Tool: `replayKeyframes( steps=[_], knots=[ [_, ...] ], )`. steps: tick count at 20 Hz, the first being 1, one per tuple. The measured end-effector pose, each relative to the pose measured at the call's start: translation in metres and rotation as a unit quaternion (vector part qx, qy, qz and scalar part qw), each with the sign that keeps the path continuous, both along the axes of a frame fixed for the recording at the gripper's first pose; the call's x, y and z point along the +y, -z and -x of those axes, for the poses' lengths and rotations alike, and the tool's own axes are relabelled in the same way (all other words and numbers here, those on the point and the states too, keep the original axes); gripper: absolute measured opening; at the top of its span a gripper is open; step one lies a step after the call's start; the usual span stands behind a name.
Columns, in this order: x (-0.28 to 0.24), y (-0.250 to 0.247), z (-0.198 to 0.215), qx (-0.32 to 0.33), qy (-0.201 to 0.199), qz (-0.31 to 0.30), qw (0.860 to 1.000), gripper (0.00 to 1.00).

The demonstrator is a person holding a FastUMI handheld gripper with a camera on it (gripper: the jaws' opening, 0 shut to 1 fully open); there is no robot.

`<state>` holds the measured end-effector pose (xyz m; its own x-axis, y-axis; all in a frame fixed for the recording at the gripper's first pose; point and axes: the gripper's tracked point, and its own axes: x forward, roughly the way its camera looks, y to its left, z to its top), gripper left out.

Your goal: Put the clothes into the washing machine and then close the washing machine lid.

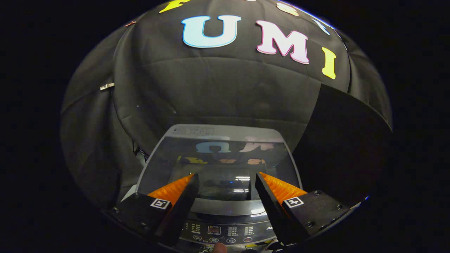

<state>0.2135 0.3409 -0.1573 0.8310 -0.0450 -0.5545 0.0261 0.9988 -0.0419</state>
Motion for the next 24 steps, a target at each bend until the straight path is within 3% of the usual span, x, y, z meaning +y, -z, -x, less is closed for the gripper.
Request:
replayKeyframes(
  steps=[10, 16, 24],
  knots=[
    [-0.049, -0.098, 0.052, -0.114, -0.035, 0.009, 0.993, 0.99],
    [-0.117, -0.148, 0.114, -0.178, -0.025, -0.006, 0.984, 0.99],
    [-0.233, -0.179, 0.187, -0.231, -0.019, 0.011, 0.973, 0.99]
  ],
)
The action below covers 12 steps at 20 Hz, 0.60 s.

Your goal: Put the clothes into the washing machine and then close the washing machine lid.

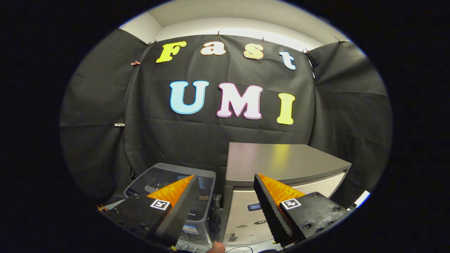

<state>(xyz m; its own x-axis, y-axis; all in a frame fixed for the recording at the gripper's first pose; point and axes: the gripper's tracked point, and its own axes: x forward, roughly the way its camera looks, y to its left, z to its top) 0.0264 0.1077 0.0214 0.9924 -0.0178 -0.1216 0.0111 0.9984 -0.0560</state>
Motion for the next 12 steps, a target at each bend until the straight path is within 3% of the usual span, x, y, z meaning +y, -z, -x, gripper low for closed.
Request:
replayKeyframes(
  steps=[8, 12],
  knots=[
    [-0.094, 0.014, 0.031, -0.012, 0.038, -0.020, 0.999, 0.98],
    [-0.116, 0.011, 0.040, -0.037, 0.038, -0.024, 0.998, 0.99]
  ],
)
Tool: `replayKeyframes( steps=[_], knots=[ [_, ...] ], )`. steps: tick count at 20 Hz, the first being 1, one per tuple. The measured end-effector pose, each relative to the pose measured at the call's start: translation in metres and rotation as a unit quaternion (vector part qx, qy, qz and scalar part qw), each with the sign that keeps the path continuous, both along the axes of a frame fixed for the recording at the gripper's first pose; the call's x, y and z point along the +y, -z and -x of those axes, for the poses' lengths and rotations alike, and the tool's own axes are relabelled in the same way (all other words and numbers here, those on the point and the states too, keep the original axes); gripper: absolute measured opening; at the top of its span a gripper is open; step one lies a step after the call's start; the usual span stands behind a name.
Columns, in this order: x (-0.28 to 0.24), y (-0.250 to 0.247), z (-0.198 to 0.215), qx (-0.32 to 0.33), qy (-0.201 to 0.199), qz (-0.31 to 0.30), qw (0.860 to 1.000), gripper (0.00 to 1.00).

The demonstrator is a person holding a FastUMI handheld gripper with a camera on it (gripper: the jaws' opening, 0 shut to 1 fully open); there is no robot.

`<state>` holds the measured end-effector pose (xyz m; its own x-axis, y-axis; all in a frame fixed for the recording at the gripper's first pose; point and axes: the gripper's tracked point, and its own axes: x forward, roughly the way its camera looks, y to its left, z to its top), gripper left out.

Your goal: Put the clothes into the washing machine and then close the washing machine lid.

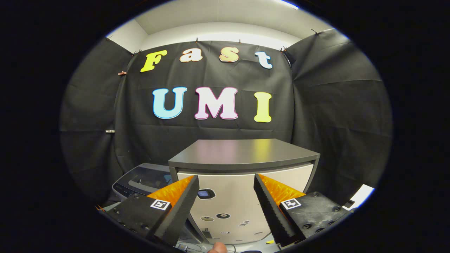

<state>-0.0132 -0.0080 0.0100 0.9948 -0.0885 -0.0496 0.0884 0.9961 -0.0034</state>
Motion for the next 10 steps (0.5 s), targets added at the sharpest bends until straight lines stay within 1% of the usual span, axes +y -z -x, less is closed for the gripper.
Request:
replayKeyframes(
  steps=[4, 10],
  knots=[
    [-0.012, 0.001, 0.002, -0.011, 0.014, -0.009, 1.000, 0.98],
    [-0.002, 0.007, 0.001, -0.006, 0.003, -0.011, 1.000, 0.98]
  ],
)
